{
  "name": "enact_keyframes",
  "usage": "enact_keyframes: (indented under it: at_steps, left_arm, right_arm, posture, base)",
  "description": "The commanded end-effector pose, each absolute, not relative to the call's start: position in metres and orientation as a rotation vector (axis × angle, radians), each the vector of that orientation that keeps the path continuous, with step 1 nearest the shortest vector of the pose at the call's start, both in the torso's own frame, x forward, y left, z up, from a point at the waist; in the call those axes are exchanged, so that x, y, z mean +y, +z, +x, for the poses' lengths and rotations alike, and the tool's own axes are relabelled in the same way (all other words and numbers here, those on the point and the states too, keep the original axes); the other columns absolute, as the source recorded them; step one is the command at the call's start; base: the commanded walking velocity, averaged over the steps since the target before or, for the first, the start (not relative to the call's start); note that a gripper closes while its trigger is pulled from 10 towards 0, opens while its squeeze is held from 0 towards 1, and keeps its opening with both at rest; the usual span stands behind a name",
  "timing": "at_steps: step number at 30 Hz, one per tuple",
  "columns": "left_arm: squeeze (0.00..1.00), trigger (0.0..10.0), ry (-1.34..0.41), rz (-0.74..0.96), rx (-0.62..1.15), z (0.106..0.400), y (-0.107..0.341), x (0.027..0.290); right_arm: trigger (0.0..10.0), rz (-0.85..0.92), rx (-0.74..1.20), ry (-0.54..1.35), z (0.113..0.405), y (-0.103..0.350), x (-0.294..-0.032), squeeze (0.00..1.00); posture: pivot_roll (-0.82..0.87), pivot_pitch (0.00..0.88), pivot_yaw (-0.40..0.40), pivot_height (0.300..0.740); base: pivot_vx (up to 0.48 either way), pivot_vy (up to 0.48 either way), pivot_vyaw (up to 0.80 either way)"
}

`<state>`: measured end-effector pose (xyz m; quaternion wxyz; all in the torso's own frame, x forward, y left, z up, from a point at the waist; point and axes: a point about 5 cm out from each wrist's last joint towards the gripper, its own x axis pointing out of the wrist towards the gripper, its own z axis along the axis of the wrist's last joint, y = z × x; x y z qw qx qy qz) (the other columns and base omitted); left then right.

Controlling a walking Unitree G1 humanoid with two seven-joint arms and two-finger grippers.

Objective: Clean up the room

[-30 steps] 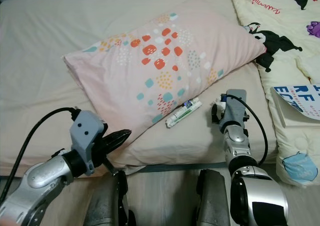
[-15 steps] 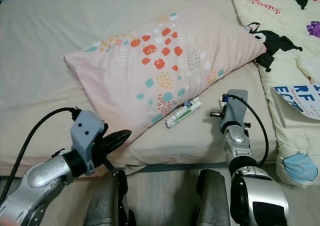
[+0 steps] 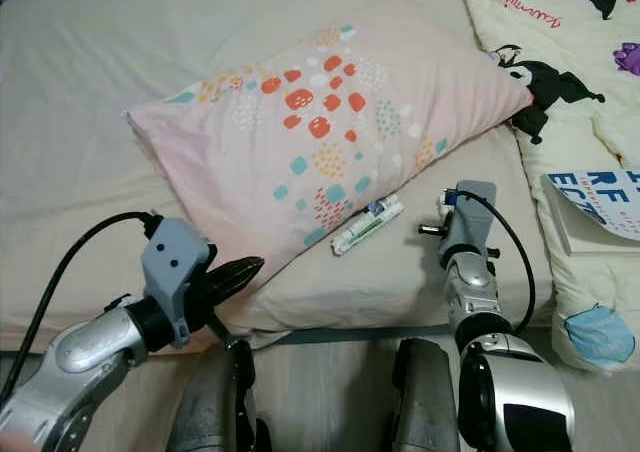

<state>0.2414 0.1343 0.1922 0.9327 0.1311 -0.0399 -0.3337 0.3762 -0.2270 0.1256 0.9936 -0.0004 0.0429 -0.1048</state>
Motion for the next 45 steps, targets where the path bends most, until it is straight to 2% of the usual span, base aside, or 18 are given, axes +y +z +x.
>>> enact_keyframes:
  at_steps: [1, 4, 5, 9, 11, 12, 15, 18, 19, 20, 21, 23, 24, 26, 30, 45]
  left_arm:
    - [0.00, 10.0, -0.689, 0.276, -0.073, 0.243, 0.187, 0.133]
    - [0.00, 10.0, -0.666, 0.271, -0.100, 0.250, 0.188, 0.134]
    - [0.00, 10.0, -0.646, 0.266, -0.115, 0.254, 0.188, 0.135]
    - [0.00, 10.0, -0.634, 0.262, -0.124, 0.257, 0.189, 0.135]
    - [0.00, 10.0, -0.586, 0.238, -0.143, 0.264, 0.185, 0.138]
    - [0.00, 10.0, -0.586, 0.238, -0.143, 0.264, 0.185, 0.138]
    - [0.00, 10.0, -0.551, 0.218, -0.156, 0.270, 0.180, 0.139]
    - [0.00, 10.0, -0.548, 0.218, -0.158, 0.271, 0.180, 0.139]
    - [0.00, 10.0, -0.530, 0.219, -0.162, 0.274, 0.178, 0.139]
    - [0.00, 10.0, -0.530, 0.219, -0.162, 0.274, 0.178, 0.139]
    - [0.00, 10.0, -0.494, 0.216, -0.158, 0.277, 0.176, 0.139]
    - [0.00, 10.0, -0.456, 0.215, -0.157, 0.281, 0.173, 0.140]
    - [0.00, 10.0, -0.402, 0.200, -0.145, 0.285, 0.169, 0.139]
    - [0.00, 10.0, -0.402, 0.200, -0.145, 0.285, 0.169, 0.139]
    - [0.00, 10.0, -0.270, 0.209, -0.111, 0.298, 0.152, 0.131]
    - [0.00, 10.0, -0.166, 0.137, -0.071, 0.308, 0.138, 0.125]
  right_arm:
    - [0.0, 0.013, 0.113, -0.200, 0.371, 0.114, -0.222, 0.00]
    - [0.0, 0.032, 0.078, -0.181, 0.373, 0.117, -0.214, 0.00]
    - [0.0, 0.052, 0.049, -0.167, 0.374, 0.118, -0.207, 0.00]
    - [0.0, 0.065, 0.031, -0.158, 0.374, 0.119, -0.203, 0.00]
    - [0.0, 0.086, -0.024, -0.094, 0.370, 0.114, -0.179, 0.00]
    - [0.0, 0.086, -0.024, -0.094, 0.370, 0.114, -0.179, 0.00]
    - [0.0, 0.108, -0.077, -0.048, 0.356, 0.104, -0.154, 0.00]
    - [0.0, 0.108, -0.087, -0.046, 0.354, 0.103, -0.152, 0.00]
    - [0.0, 0.102, -0.101, -0.045, 0.349, 0.103, -0.150, 0.00]
    - [0.0, 0.102, -0.101, -0.045, 0.349, 0.103, -0.150, 0.00]
    - [4.2, 0.085, -0.112, -0.044, 0.344, 0.102, -0.148, 0.00]
    - [4.2, 0.057, -0.114, -0.048, 0.340, 0.100, -0.146, 0.00]
    - [10.0, 0.025, -0.100, -0.024, 0.336, 0.098, -0.141, 0.00]
    - [10.0, 0.025, -0.100, -0.024, 0.336, 0.098, -0.141, 0.00]
    - [10.0, -0.043, -0.117, 0.074, 0.320, 0.100, -0.123, 0.00]
    - [10.0, -0.014, -0.102, 0.058, 0.316, 0.107, -0.120, 0.00]
  posture:
    - [0.27, 0.313, -0.011, 0.544]
    - [0.25, 0.288, -0.029, 0.544]
    - [0.21, 0.251, -0.055, 0.544]
    - [0.21, 0.251, -0.055, 0.544]
    - [0.13, 0.159, -0.077, 0.544]
    - [0.13, 0.159, -0.077, 0.544]
    - [0.09, 0.123, -0.079, 0.544]
    - [0.09, 0.123, -0.079, 0.544]
    - [0.07, 0.081, -0.073, 0.544]
    - [0.07, 0.081, -0.073, 0.544]
    - [0.05, 0.067, -0.069, 0.544]
    - [0.05, 0.059, -0.066, 0.544]
    - [0.04, 0.049, -0.062, 0.544]
    - [0.04, 0.049, -0.062, 0.544]
    - [0.03, 0.031, -0.054, 0.544]
    - [0.03, 0.010, -0.058, 0.594]
  base:
    - [0.000, 0.000, 0.00]
    - [0.000, 0.000, 0.00]
    - [0.000, 0.000, 0.00]
    - [0.000, 0.000, 0.00]
    - [0.000, 0.000, 0.00]
    - [0.000, 0.000, 0.00]
    - [0.000, 0.000, 0.00]
    - [0.000, 0.000, 0.00]
    - [0.000, 0.000, 0.00]
    - [0.000, 0.000, 0.00]
    - [0.000, 0.000, 0.00]
    - [0.000, 0.000, 0.00]
    - [0.000, 0.000, 0.00]
    - [0.000, 0.000, 0.00]
    - [0.000, 0.000, 0.00]
    - [0.000, 0.000, 0.00]
